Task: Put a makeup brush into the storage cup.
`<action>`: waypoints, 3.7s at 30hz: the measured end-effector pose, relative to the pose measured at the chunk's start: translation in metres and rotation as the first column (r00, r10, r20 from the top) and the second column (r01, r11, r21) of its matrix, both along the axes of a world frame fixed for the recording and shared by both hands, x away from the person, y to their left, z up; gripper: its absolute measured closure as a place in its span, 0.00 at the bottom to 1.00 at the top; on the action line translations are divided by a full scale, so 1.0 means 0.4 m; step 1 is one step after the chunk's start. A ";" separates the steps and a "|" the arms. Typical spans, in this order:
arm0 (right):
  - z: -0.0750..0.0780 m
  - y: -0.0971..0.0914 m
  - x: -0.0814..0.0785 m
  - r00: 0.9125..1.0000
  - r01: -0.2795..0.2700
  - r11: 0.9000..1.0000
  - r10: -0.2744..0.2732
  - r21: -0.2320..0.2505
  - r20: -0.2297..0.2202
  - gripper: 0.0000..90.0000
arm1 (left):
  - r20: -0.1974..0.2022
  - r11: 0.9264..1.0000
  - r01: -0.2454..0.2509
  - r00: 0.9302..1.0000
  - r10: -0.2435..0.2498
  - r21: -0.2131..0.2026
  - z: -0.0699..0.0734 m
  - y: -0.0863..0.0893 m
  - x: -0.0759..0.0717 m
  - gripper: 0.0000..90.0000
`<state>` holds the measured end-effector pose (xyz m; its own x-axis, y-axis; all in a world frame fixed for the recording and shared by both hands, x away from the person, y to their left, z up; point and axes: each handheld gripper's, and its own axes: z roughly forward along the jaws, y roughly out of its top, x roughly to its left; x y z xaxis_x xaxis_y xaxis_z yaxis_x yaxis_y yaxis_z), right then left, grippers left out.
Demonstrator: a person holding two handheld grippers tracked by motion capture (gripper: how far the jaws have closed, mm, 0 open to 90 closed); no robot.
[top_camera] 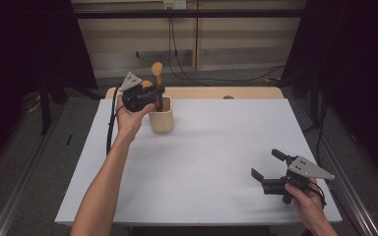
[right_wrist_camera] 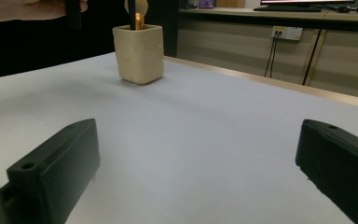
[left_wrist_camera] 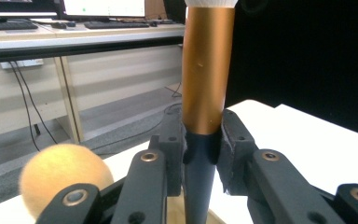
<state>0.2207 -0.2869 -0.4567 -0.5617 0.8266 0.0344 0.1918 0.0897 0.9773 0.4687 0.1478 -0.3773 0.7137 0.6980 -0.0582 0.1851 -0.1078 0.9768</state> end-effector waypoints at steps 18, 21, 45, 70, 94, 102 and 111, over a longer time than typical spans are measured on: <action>-0.001 -0.003 0.000 1.000 0.000 1.000 0.000 0.007 -0.010 0.00 | -0.052 1.000 0.023 0.998 -0.023 0.004 -0.062 -0.014 -0.005 0.82; -0.001 -0.005 -0.001 1.000 0.000 1.000 0.000 0.009 -0.011 0.00 | -0.064 1.000 0.024 0.998 -0.023 0.010 -0.075 -0.013 -0.005 0.82; -0.004 -0.003 0.000 1.000 -0.007 1.000 0.007 0.013 -0.017 0.00 | -0.111 0.999 0.007 0.994 -0.002 0.039 -0.116 -0.023 -0.017 0.62; -0.009 -0.013 0.000 0.999 0.029 0.999 -0.028 0.029 -0.017 0.00 | -0.107 1.000 0.000 0.994 -0.002 -0.019 -0.076 0.003 -0.096 0.04; -0.002 -0.018 -0.005 0.998 0.063 0.997 -0.062 0.045 -0.014 0.00 | -0.047 0.999 -0.043 0.998 0.043 0.016 -0.046 0.096 -0.222 0.02; -0.003 -0.016 -0.005 0.998 0.054 0.998 -0.054 0.042 -0.017 0.00 | -0.025 1.000 -0.011 1.000 0.011 0.019 -0.056 0.109 -0.277 0.02; -0.002 -0.016 -0.007 0.998 0.054 0.998 -0.054 0.042 -0.018 0.00 | -0.042 1.000 0.004 0.999 -0.004 0.001 -0.087 0.139 -0.337 0.02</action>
